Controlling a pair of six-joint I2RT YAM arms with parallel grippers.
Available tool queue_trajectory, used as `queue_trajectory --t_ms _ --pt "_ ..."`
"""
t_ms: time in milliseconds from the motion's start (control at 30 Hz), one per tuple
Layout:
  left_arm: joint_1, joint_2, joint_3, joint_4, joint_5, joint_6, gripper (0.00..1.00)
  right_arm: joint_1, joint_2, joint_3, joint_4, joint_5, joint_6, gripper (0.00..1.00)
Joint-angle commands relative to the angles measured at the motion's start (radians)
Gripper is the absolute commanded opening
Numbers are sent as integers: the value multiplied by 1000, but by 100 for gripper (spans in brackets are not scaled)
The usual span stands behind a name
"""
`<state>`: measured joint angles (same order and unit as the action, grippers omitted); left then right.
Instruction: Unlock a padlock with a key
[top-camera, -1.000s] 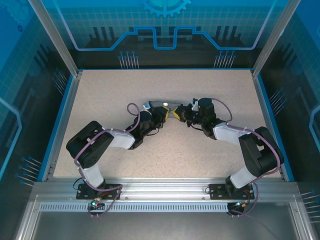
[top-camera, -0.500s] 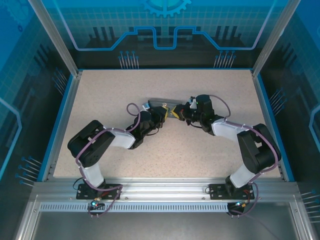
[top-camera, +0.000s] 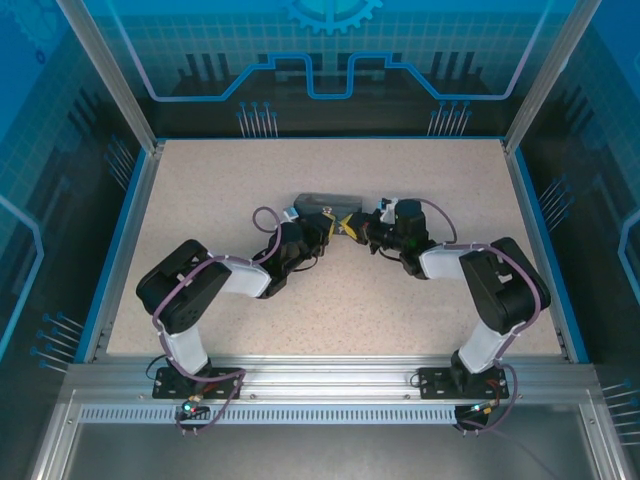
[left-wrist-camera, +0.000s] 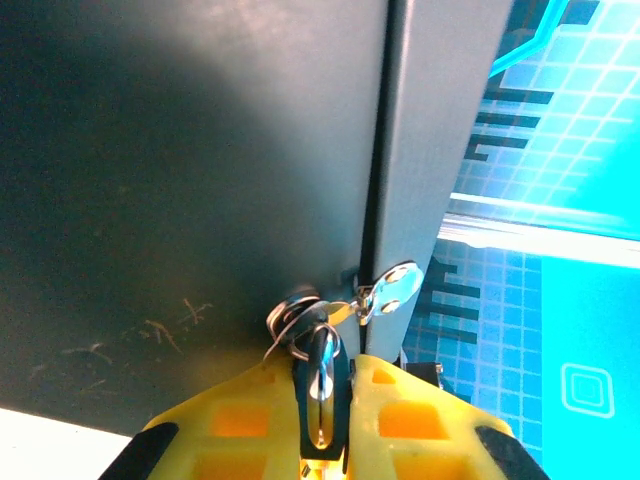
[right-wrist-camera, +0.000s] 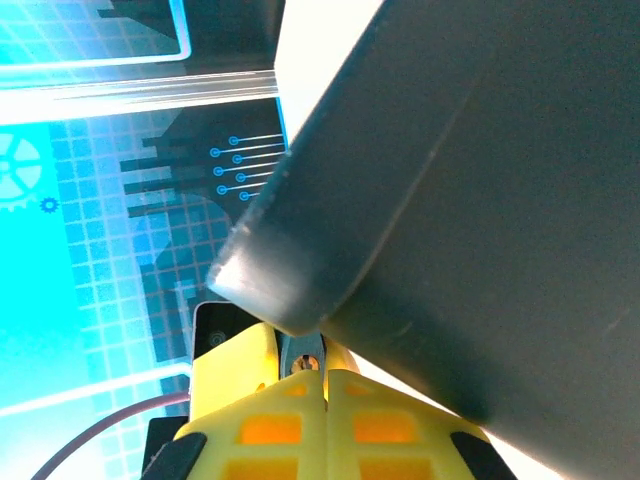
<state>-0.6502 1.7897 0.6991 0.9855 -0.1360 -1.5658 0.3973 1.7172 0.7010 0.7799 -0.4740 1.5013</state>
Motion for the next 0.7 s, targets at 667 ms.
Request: queue_trajectory --t_ms 667 --pt "-69 -45 28 200 234 -10 0 -51 147 92 90 -133 -69 0"
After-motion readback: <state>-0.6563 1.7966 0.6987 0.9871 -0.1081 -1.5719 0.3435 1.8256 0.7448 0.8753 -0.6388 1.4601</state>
